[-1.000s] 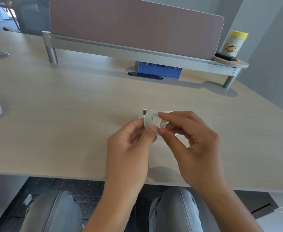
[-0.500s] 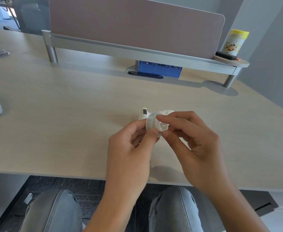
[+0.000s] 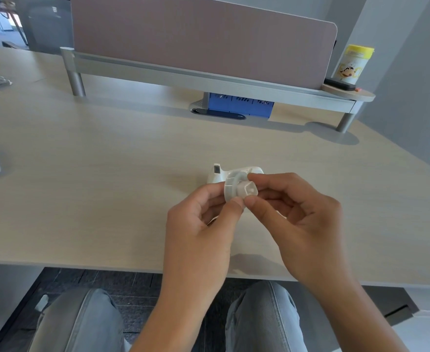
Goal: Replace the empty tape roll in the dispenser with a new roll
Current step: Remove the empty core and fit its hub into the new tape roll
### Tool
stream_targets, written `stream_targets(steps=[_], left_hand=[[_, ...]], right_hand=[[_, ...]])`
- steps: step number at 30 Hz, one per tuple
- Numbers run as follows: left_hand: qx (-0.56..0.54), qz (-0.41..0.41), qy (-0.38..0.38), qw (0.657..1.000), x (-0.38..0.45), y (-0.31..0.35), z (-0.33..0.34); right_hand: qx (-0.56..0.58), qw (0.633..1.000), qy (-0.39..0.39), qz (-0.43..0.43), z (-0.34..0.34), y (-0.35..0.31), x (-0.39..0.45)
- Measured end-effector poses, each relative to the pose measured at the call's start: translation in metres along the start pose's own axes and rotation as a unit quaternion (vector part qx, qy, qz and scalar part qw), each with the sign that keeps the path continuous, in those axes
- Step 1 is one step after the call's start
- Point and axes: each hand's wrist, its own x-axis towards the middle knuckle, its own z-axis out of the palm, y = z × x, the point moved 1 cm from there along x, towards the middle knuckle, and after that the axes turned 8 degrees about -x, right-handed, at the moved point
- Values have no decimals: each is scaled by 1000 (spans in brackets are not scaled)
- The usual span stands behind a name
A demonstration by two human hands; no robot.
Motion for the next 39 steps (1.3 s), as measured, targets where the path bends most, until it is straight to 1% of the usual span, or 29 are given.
stream_targets(steps=[6,10,15,24,39], left_hand=[[3,10,3,1000,-1,2,0],[8,16,7,1000,-1,3,0],[30,23,4,999,-3,7,0],[58,28,5,998,-5,11,-2],[134,7,-12,991,-7,16,-1]], right_hand=[[-78,995,-11,-69,-1,-1,-1],[-155,981,-9,-119,-1,1,-1],[-198,967,-12,-157,-1,1,-1],[-220,960,-7,-171,-3,-1,-3],[-249,947,-38,-199,-12,3,-4]])
